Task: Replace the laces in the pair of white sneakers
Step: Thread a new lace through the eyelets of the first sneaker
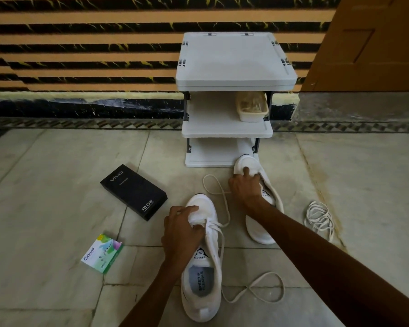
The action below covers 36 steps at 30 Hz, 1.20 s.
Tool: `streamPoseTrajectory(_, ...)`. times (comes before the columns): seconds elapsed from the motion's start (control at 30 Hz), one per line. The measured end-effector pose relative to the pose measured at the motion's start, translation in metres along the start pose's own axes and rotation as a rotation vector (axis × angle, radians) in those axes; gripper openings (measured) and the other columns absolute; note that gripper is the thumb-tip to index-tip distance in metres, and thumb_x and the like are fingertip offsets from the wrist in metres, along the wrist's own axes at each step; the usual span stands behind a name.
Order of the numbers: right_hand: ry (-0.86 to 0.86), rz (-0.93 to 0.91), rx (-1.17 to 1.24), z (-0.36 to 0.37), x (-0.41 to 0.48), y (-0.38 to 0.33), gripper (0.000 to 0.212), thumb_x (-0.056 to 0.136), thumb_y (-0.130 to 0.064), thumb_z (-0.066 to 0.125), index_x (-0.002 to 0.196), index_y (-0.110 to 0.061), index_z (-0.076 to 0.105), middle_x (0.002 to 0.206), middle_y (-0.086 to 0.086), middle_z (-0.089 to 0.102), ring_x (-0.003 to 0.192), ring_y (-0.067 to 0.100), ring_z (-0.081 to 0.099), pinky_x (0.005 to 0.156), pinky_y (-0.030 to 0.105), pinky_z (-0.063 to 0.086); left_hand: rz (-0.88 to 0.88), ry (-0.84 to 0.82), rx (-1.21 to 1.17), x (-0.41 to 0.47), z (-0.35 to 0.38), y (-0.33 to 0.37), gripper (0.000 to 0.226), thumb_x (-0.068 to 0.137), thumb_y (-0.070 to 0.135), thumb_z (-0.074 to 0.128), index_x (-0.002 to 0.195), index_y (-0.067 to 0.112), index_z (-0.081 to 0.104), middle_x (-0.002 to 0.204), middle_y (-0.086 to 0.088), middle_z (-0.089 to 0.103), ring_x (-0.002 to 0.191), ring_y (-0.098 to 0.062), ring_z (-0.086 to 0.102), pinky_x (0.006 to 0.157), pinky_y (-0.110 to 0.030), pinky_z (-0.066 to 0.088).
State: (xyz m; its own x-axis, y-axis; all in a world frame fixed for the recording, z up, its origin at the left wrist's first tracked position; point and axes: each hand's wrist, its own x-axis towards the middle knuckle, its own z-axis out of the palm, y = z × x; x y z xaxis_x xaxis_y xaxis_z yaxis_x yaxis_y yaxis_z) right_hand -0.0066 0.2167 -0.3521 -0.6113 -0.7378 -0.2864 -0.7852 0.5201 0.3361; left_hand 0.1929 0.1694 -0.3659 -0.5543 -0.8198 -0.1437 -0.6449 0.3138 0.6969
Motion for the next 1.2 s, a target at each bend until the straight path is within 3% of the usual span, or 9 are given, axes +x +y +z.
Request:
streamPoseTrajectory(0.17,0.195,-0.077,0.149,-0.007,-0.003,0.0,0.032,0.09,-0.017,0.049,0.121,-0.011,0.056,0.121,0.012,0.062,0.125,0.035,0.045,0.106,0.047,0.032,0.003,0.038,-0.011,0.001,0.003,0.0,0.043,0.08,0.019,0.071,0.119,0.035,0.062,0.126,0.006,0.049,0.115,-0.018,0.05,0.09,-0.04,0.05)
streamPoseTrajectory(0.27,0.252,-0.008,0.635,-0.025,-0.016,-0.002,0.018,0.083,-0.015,0.059,0.1,-0.011,0.06,0.098,0.012,0.067,0.093,0.031,0.064,0.076,0.035,0.049,0.0,0.001,-0.025,0.004,0.001,-0.002,0.043,0.079,0.02,0.071,0.118,0.037,0.062,0.123,0.008,0.048,0.114,-0.017,0.05,0.09,-0.036,0.048)
streamPoseTrajectory(0.33,0.193,0.034,0.995,-0.042,-0.026,0.003,0.007,0.084,-0.012,0.063,0.091,-0.011,0.064,0.089,0.01,0.071,0.082,0.026,0.067,0.072,0.036,0.056,-0.004,-0.048,-0.104,0.011,-0.001,-0.002,0.043,0.079,0.015,0.07,0.116,0.034,0.063,0.118,0.01,0.045,0.115,-0.016,0.05,0.089,-0.028,0.043)
streamPoseTrajectory(0.47,0.03,0.014,1.557,-0.077,-0.058,0.023,0.003,0.086,-0.007,0.068,0.085,-0.006,0.064,0.068,0.007,0.069,0.058,0.014,0.062,0.049,0.02,0.049,0.046,-0.068,-0.365,0.023,-0.015,0.016,0.038,0.086,0.003,0.061,0.112,0.029,0.065,0.117,0.006,0.056,0.104,-0.009,0.058,0.085,-0.017,0.044)
streamPoseTrajectory(0.57,0.007,-0.002,1.758,-0.093,-0.08,0.034,0.014,0.087,-0.009,0.07,0.095,0.001,0.064,0.074,0.015,0.068,0.06,0.016,0.062,0.049,0.017,0.048,0.102,-0.202,-0.536,0.026,-0.031,0.041,0.024,0.099,0.016,0.051,0.1,0.033,0.068,0.105,0.004,0.071,0.093,-0.011,0.067,0.075,-0.022,0.052)
streamPoseTrajectory(0.73,0.001,0.033,1.887,-0.093,-0.094,0.041,0.016,0.086,-0.001,0.068,0.1,0.003,0.06,0.078,0.019,0.068,0.065,0.021,0.065,0.062,0.026,0.056,0.158,-0.553,-0.63,0.01,-0.034,0.061,0.038,0.104,0.042,0.034,0.1,0.029,0.069,0.107,0.005,0.073,0.108,-0.01,0.065,0.091,-0.031,0.052)
streamPoseTrajectory(0.93,0.14,0.278,1.75,-0.073,-0.095,0.031,0.012,0.079,0.004,0.069,0.085,-0.003,0.061,0.07,0.013,0.069,0.052,0.013,0.066,0.051,0.023,0.054,0.128,-0.322,-0.629,-0.001,-0.033,0.053,0.033,0.104,0.014,0.04,0.086,0.015,0.068,0.063,0.005,0.055,0.057,-0.01,0.049,0.053,-0.019,0.04)
streamPoseTrajectory(1.07,0.21,-0.017,0.923,-0.056,-0.098,0.019,0.01,0.083,-0.019,0.07,0.092,-0.022,0.072,0.09,-0.003,0.072,0.079,0.014,0.068,0.069,0.026,0.052,0.249,-0.236,-0.265,-0.003,-0.049,0.046,0.033,0.096,-0.005,0.041,0.092,0.016,0.067,0.067,0.002,0.065,0.053,0.001,0.054,0.06,-0.015,0.045)
streamPoseTrajectory(1.2,0.105,-0.314,1.106,-0.055,-0.098,0.003,0.017,0.085,-0.014,0.074,0.102,-0.013,0.072,0.1,-0.001,0.073,0.061,0.008,0.07,0.069,0.026,0.057,0.245,-0.243,-0.225,-0.006,-0.058,0.046,0.018,0.095,-0.003,0.044,0.102,0.013,0.045,0.068,-0.006,0.067,0.051,-0.003,0.056,0.056,-0.016,0.048)
